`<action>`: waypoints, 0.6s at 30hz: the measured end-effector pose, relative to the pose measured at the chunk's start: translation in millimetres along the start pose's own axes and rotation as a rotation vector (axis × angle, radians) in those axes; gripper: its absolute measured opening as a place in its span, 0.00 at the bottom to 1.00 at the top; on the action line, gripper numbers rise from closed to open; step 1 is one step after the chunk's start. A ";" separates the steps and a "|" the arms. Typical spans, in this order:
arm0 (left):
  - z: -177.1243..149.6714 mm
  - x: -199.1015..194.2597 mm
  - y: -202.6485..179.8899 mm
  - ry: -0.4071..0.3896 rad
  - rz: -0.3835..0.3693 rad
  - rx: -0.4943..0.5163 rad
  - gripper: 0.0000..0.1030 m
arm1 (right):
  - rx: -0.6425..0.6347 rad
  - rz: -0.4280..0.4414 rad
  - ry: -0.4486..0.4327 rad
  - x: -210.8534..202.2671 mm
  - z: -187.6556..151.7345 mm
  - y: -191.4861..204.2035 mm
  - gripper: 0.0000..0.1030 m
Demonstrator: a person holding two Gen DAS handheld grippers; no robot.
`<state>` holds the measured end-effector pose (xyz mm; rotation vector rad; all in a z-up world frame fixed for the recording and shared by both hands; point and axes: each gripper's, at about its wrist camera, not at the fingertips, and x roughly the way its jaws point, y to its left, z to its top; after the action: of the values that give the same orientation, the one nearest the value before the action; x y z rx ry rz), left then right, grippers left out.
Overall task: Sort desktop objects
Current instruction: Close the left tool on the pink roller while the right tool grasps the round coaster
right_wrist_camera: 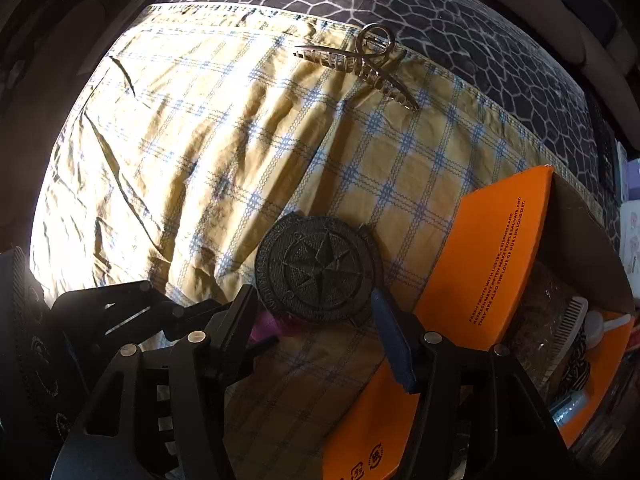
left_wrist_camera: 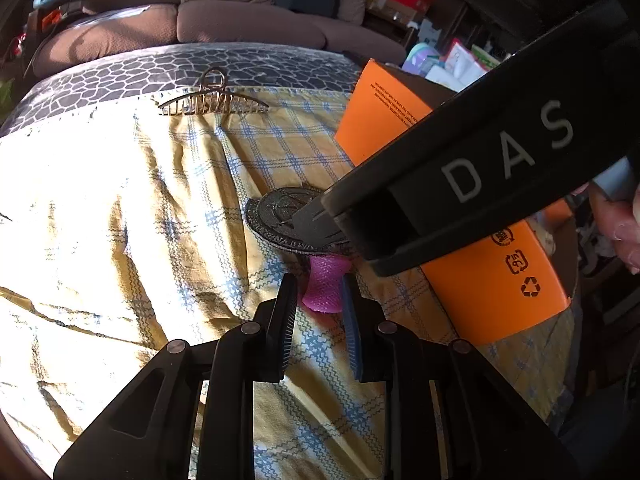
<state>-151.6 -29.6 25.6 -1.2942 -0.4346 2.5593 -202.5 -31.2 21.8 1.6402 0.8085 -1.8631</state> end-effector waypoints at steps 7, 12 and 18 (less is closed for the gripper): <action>-0.2 -5.2 29.3 0.005 0.035 -0.045 0.20 | -0.027 -0.003 -0.024 -0.9 1.3 4.1 0.57; -3.3 -3.5 39.9 0.026 0.043 -0.054 0.15 | -0.037 -0.003 -0.052 -1.0 7.3 1.3 0.55; -8.8 -17.5 32.3 0.018 0.001 -0.047 0.15 | -0.175 -0.060 -0.019 9.7 28.3 10.4 0.70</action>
<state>-136.9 -64.2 21.7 -1.3330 -0.4928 2.5508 -215.4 -59.0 13.6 1.5035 0.9934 -1.7902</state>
